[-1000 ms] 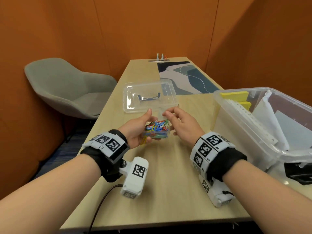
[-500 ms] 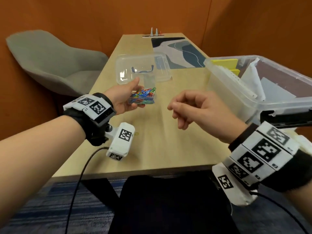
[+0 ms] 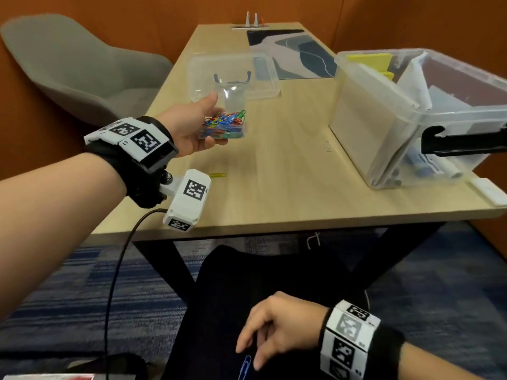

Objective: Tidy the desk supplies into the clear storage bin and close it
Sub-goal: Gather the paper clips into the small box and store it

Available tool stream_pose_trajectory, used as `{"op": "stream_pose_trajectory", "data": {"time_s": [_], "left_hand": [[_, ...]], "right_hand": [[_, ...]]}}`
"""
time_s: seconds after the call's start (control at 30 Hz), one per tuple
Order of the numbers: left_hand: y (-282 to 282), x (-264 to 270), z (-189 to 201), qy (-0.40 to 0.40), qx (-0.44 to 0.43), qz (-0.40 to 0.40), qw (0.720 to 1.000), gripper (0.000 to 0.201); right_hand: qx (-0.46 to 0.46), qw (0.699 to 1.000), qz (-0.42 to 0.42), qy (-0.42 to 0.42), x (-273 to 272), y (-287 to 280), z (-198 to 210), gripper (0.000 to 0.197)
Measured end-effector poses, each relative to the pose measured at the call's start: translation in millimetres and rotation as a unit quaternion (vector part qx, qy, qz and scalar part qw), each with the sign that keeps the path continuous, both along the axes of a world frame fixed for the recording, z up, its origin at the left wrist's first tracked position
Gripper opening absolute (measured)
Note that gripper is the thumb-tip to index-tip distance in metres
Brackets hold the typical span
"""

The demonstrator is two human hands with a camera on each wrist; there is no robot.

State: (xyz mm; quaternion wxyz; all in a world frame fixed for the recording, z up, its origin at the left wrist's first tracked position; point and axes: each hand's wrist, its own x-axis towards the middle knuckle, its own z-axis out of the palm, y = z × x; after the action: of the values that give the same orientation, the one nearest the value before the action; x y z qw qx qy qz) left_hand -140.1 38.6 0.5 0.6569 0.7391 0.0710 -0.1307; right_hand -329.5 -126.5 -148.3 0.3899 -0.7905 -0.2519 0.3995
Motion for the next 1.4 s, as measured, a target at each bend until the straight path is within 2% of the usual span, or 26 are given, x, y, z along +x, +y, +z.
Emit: {"op": "stream_pose_trajectory", "data": {"time_s": [0.17,0.33,0.43,0.73,0.87,1.03,1.27,1.33,1.4], "left_hand": [[1,-4,-5,-0.002,-0.001,0.007,1.0,0.035],[-2,-7,-7,-0.001,0.003,0.003,1.0,0.035],[-3,-9,-7,-0.001,0.007,0.004,1.0,0.035],[-4,-13,-7,-0.002,0.015,0.001,1.0,0.035],[-8,-14,-7,-0.003,0.019,-0.002,1.0,0.035],[-12,-8,-2,-0.009,0.017,-0.005,1.0,0.036],[-11,12,15,-0.031,0.026,0.003,0.999,0.037],[-8,18,21,-0.038,0.025,0.011,0.999,0.036],[-4,25,25,-0.04,0.021,0.018,0.999,0.037]], "right_hand": [[0.014,0.995,0.069,-0.064,-15,20,-22,0.037],[-0.017,0.989,0.114,-0.089,-13,27,-32,0.024],[-0.04,0.989,0.106,-0.092,-13,26,-38,0.016],[-0.054,0.996,0.052,-0.044,-10,16,-32,0.015],[-0.046,0.996,-0.038,-0.064,-9,11,-24,0.019],[0.066,0.985,-0.154,-0.04,13,6,30,0.026],[0.245,0.918,-0.302,-0.08,67,3,133,0.04],[0.231,0.905,-0.346,-0.09,91,1,149,0.038],[0.145,0.913,-0.349,-0.152,115,1,156,0.032]]}}
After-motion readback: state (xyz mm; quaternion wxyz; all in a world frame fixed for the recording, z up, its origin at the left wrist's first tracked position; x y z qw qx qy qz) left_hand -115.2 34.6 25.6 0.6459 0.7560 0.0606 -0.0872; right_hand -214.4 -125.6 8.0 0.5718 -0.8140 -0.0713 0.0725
